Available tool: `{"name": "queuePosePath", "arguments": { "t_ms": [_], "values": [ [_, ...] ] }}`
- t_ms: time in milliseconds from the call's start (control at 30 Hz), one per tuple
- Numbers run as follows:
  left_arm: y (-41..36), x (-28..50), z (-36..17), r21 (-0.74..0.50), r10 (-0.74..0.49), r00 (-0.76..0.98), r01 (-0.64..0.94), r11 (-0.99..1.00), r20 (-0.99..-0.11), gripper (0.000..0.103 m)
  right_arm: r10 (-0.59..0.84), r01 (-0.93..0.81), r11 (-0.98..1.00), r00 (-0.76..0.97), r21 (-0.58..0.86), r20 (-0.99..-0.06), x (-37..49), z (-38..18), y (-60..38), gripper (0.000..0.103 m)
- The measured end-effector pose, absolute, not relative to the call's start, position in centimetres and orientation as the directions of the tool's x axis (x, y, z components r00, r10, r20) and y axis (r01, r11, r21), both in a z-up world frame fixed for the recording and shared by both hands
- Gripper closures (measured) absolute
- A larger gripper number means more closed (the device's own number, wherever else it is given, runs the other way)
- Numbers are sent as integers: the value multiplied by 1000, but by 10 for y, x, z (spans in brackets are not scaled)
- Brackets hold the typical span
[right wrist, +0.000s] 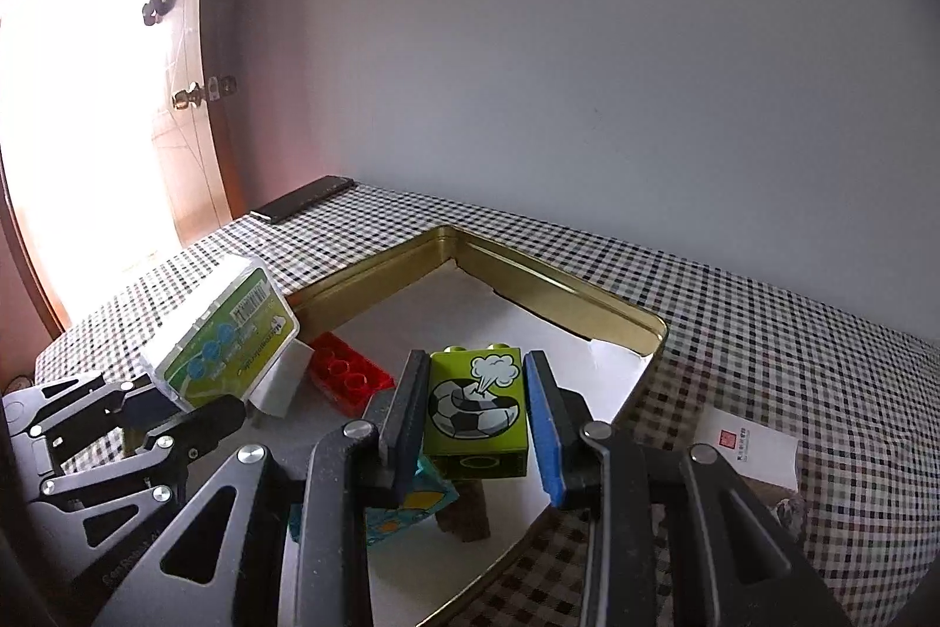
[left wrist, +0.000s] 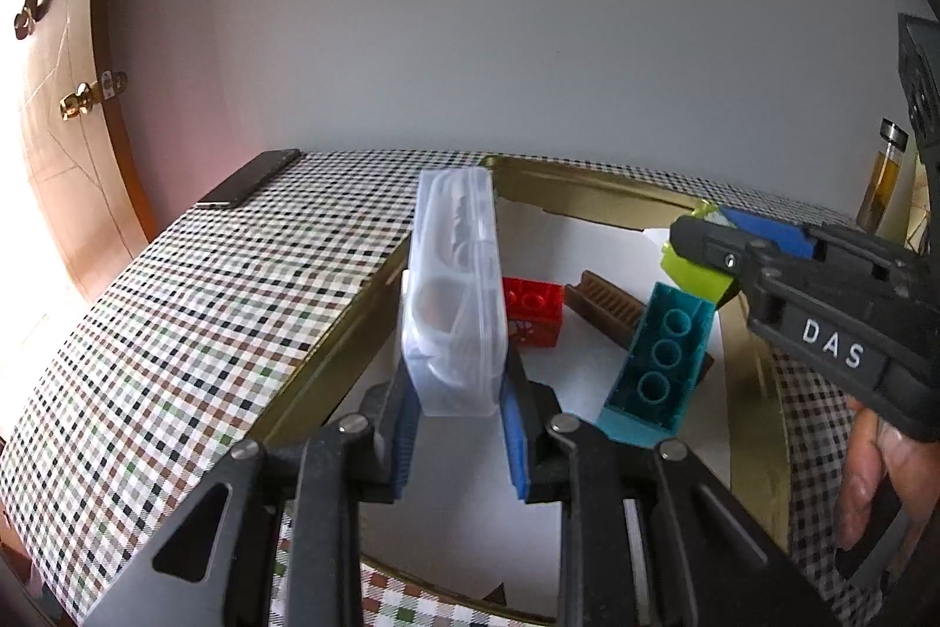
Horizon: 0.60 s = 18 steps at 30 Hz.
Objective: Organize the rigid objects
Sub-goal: 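Open the left tool dropping the clear box while the right tool releases the green block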
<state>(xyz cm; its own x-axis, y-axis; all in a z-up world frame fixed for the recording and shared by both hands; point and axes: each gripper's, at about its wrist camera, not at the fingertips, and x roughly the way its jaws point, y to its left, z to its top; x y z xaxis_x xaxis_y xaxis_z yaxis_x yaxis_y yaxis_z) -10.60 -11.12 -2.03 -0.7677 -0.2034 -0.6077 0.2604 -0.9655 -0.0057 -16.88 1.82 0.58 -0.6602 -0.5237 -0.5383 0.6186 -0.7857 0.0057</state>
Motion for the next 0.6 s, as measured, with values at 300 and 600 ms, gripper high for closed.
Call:
{"name": "queuePosePath", "arguments": {
  "t_ms": [300,600],
  "values": [
    [-105,-85,-7,26,-291,-795,328,-944,-532,13,-597,699,-714,-584,33,-550,-159,-2,7,57],
    [-100,-81,-7,32,-315,-789,352,-935,-528,1,-581,629,-775,-672,61,-459,-148,13,61,35]
  ]
}}
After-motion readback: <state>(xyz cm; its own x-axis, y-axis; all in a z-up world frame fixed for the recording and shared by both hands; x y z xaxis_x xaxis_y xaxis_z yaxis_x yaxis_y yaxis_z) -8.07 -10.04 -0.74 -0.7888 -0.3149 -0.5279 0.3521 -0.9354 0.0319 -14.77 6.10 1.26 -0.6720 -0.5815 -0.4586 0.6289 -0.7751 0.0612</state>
